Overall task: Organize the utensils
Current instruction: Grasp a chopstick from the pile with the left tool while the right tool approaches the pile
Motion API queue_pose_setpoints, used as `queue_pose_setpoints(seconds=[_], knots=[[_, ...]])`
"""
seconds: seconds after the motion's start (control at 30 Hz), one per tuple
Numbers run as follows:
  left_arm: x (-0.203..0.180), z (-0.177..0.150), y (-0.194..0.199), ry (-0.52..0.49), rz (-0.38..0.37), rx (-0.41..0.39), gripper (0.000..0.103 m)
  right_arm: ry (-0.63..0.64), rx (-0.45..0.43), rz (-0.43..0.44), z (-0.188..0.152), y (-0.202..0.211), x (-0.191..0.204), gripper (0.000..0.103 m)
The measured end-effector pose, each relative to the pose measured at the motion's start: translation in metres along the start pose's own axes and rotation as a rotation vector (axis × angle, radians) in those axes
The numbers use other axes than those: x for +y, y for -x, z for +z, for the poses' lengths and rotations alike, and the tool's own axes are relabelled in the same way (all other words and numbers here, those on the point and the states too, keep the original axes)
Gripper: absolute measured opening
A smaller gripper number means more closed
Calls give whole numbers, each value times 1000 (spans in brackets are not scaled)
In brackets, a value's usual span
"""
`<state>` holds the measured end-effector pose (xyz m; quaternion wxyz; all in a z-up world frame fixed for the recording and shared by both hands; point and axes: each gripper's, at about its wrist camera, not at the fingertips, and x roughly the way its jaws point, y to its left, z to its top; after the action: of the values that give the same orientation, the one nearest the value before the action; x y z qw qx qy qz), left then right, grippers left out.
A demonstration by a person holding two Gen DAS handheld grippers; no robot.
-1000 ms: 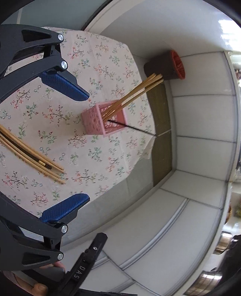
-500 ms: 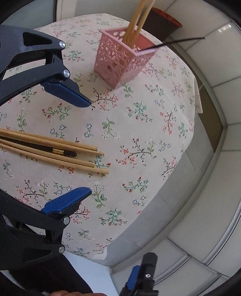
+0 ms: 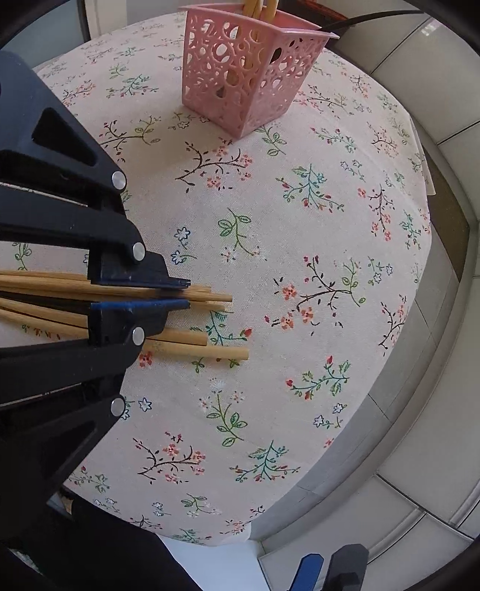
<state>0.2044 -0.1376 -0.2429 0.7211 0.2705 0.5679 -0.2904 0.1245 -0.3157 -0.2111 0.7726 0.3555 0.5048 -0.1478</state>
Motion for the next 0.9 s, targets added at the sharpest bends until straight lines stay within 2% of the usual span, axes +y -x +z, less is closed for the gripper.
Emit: queue_pose_setpoints(seconds=[0.2, 0.47, 0.5, 0.63, 0.7, 0.9], knots=[[7, -5, 23, 33, -5, -71, 5, 50, 22, -8, -5, -6, 13, 89], [25, -32, 72, 99, 4, -171, 5, 153, 165, -24, -21, -45, 64, 89], [29, -33, 75, 107, 7, -181, 4, 157, 179, -29, -24, -50, 71, 87], [41, -49, 90, 141, 17, -215, 4, 115, 260, -57, -31, -77, 83, 61], [46, -57, 96, 154, 21, -230, 4, 70, 294, -65, -32, -89, 84, 53], [57, -71, 110, 187, 30, -268, 4, 19, 292, -111, -32, -105, 96, 41]])
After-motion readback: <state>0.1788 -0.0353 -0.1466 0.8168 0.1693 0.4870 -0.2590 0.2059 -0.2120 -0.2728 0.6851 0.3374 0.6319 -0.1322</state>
